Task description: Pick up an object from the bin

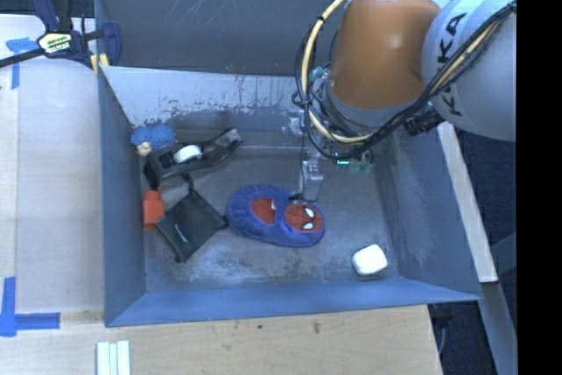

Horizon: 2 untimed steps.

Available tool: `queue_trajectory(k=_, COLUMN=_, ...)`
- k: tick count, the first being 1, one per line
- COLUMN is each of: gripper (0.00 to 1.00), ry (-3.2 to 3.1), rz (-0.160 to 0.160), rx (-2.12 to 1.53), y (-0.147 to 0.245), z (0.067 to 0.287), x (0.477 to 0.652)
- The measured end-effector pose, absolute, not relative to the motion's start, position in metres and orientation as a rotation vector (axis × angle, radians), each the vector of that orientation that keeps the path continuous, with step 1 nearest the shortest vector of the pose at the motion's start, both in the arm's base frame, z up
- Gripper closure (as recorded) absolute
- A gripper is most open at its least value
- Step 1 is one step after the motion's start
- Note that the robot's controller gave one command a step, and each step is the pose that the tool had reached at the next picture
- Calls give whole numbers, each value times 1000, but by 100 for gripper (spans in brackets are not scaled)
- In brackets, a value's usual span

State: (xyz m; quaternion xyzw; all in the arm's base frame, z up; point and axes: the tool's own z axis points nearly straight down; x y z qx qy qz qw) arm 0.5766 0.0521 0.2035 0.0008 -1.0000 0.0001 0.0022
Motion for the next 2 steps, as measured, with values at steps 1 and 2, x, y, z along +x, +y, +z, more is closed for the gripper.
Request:
queue_trajectory(k=1, gripper=0, ry=-3138, rz=0, rx=17, y=50, z=87, x=588)
queue_trajectory(k=2, gripper=100, ry=-3149, rz=-1, rx=14, y=49, z=94, x=592)
